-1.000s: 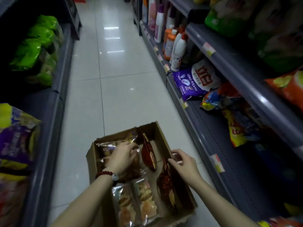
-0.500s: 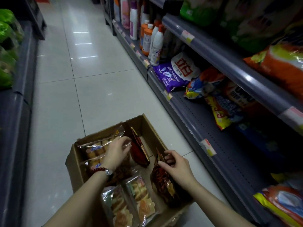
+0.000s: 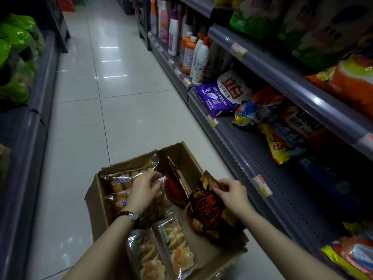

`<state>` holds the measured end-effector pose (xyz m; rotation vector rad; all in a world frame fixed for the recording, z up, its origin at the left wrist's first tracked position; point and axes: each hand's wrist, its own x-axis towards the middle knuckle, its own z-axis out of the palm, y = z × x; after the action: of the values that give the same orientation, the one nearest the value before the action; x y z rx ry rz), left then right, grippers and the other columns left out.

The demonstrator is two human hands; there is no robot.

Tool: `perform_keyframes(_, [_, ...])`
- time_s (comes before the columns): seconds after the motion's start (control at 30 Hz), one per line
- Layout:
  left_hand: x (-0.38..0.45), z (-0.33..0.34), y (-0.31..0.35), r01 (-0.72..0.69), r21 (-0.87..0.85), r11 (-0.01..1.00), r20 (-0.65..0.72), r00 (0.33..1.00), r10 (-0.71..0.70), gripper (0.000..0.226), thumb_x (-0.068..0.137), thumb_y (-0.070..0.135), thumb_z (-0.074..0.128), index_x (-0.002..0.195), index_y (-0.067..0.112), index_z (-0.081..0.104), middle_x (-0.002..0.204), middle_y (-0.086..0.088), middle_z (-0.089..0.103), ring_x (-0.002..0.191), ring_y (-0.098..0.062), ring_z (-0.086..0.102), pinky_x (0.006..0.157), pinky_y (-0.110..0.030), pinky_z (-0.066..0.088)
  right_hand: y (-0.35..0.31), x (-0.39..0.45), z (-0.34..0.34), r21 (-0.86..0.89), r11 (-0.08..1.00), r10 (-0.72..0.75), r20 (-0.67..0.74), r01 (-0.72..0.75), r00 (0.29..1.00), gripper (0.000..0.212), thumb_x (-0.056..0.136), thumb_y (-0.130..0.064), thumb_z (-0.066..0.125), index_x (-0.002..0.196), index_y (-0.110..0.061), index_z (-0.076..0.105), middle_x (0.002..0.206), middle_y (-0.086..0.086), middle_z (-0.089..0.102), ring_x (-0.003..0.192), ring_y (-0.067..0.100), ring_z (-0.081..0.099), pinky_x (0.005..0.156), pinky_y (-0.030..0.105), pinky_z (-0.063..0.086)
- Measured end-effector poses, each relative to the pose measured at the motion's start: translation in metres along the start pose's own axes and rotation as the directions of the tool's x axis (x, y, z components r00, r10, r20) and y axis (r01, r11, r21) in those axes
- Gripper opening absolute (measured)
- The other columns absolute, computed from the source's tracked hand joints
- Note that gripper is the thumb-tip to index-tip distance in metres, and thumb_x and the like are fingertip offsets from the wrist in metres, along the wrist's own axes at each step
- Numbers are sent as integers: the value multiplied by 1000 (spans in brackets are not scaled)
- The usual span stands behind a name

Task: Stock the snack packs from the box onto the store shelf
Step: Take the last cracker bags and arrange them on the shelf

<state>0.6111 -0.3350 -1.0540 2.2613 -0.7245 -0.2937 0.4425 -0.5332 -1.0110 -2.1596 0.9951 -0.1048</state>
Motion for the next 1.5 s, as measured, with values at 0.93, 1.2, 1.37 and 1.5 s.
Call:
perform_keyframes(0.93, [90, 13, 30, 226, -435, 871, 513, 858, 33, 93, 84, -2, 64, 146, 42, 11, 150, 6, 24, 143, -12, 21, 107, -19, 35, 20, 19, -34, 255, 965, -118, 217, 60, 969, 11, 85, -20, 71, 92, -25, 76, 91, -8, 76, 90, 8, 70, 83, 33, 57])
perform_keyframes(1.2, [96, 11, 28, 208, -482, 851, 518, 851, 85, 99, 81, -7, 65, 139, 57, 16, 159, 0, 15, 147, -20, 14, 103, -20, 36, 20, 16, -30, 246, 967, -115, 201, 64, 973, 11, 85, -16, 70, 89, -25, 76, 87, -11, 75, 85, 0, 68, 71, 15, 52])
perform_keyframes(1.37, [93, 10, 35, 163, -406, 899, 509, 858, 74, 68, 81, -4, 63, 130, 42, 50, 147, 13, 31, 141, -12, 21, 115, -39, 30, 23, 14, -24, 218, 975, -89, 208, 42, 974, 11, 84, -20, 72, 88, -30, 75, 88, -14, 74, 87, -1, 67, 79, 21, 53])
perform_keyframes(1.5, [91, 7, 30, 60, -364, 929, 345, 935, 75, 41, 76, 14, 75, 105, 39, 62, 136, 7, 48, 132, -11, 40, 107, -27, 37, 21, 13, -23, 200, 979, -81, 208, 39, 975, 12, 84, -20, 71, 86, -31, 75, 87, -15, 74, 86, -3, 67, 78, 21, 54])
